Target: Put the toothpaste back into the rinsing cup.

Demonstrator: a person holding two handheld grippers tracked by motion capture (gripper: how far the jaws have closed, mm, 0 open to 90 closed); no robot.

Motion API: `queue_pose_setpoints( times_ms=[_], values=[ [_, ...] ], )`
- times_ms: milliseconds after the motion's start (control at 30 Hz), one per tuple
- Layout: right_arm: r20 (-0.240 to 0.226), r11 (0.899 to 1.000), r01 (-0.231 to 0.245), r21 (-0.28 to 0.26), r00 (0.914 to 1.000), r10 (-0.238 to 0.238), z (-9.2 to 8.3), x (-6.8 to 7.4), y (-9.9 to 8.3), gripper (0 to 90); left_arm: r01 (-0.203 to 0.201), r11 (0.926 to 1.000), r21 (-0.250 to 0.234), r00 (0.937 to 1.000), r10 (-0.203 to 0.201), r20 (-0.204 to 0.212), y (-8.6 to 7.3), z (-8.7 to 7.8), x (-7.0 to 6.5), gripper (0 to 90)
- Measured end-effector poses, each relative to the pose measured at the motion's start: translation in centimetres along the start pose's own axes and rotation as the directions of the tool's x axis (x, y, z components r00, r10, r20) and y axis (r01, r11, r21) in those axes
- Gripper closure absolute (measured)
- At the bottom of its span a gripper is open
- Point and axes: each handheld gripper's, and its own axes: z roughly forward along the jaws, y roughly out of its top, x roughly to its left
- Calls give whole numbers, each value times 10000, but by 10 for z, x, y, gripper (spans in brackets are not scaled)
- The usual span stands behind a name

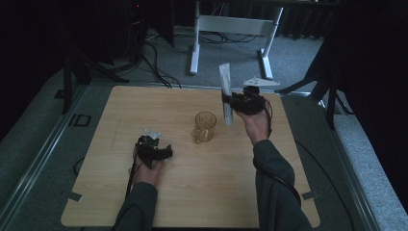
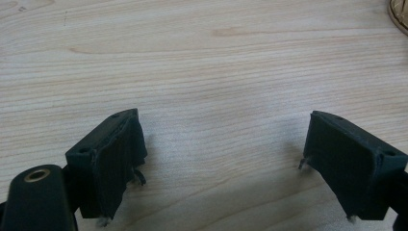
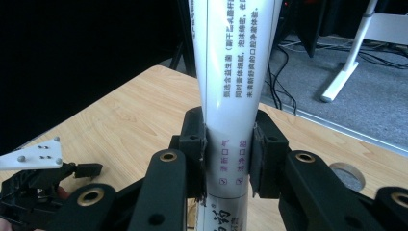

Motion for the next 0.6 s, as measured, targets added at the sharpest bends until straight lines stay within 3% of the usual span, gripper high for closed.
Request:
queue_pose_setpoints(
  times_ms=[600],
  values=[
    [-46,9997,-193,-119,9998,192,11,10,3,713,2,10000,0,10000,-2,1,0,0,0,130]
  ],
)
